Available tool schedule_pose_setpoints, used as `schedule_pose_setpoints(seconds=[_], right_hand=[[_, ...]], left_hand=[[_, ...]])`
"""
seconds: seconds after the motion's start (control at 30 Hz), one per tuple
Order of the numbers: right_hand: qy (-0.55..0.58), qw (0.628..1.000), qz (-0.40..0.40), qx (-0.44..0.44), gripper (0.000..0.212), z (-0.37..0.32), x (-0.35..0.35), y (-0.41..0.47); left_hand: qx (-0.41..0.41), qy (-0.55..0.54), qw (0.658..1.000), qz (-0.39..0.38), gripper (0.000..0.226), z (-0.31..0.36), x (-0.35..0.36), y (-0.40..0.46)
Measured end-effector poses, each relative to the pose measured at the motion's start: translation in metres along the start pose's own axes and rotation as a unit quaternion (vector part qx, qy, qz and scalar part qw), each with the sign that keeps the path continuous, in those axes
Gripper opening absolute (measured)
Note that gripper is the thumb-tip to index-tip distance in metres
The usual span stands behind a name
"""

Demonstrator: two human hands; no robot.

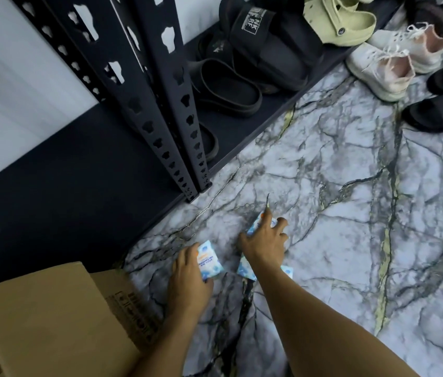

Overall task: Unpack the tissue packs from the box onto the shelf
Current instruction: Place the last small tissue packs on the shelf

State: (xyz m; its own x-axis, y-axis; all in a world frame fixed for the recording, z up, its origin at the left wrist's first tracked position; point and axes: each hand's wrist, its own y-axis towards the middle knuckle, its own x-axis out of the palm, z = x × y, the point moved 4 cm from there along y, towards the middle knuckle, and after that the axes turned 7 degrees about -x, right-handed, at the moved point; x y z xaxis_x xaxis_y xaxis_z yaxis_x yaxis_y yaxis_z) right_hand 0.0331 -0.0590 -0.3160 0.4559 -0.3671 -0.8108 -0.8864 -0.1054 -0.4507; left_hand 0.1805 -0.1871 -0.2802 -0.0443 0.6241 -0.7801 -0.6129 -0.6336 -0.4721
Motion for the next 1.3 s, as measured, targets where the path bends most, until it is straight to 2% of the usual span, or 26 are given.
schedule_pose_setpoints(seconds=[0.07, 0.17, 0.3, 0.43, 0.57, 0.67, 0.77, 0.97, 1.3], right_hand=[[-0.011, 1.0, -0.018, -0.006, 0.09, 0.003, 0.005, 0.002], [0.009, 1.0, -0.014, -0.011, 0.077, 0.004, 0.005, 0.007], [0.044, 0.999, -0.023, -0.013, 0.072, -0.002, 0.001, 0.009], [0.069, 0.997, -0.006, -0.046, 0.072, -0.017, -0.011, 0.001], [0.15, 0.982, 0.024, -0.112, 0.073, -0.046, -0.035, -0.029], [0.215, 0.959, 0.038, -0.182, 0.073, -0.076, -0.063, -0.064], [0.258, 0.929, 0.046, -0.26, 0.07, -0.099, -0.095, -0.104], [0.259, 0.884, 0.02, -0.389, 0.067, -0.141, -0.169, -0.182], [0.257, 0.778, 0.028, -0.572, 0.068, -0.222, -0.265, -0.322]], left_hand=[[-0.013, 0.004, 1.0, -0.002, 0.077, -0.004, -0.001, 0.001], [-0.025, -0.009, 1.0, -0.003, 0.078, -0.004, -0.005, 0.003], [-0.018, -0.018, 1.0, 0.006, 0.081, 0.006, -0.02, 0.003], [0.019, -0.023, 0.999, 0.022, 0.08, 0.018, -0.05, 0.003], [0.06, -0.003, 0.996, 0.068, 0.076, 0.035, -0.096, -0.009], [0.086, 0.019, 0.991, 0.105, 0.079, 0.049, -0.137, -0.028], [0.104, -0.008, 0.983, 0.153, 0.081, 0.059, -0.181, -0.053], [0.11, -0.029, 0.966, 0.231, 0.088, 0.053, -0.263, -0.135], [0.126, -0.064, 0.924, 0.354, 0.079, 0.005, -0.382, -0.282]])
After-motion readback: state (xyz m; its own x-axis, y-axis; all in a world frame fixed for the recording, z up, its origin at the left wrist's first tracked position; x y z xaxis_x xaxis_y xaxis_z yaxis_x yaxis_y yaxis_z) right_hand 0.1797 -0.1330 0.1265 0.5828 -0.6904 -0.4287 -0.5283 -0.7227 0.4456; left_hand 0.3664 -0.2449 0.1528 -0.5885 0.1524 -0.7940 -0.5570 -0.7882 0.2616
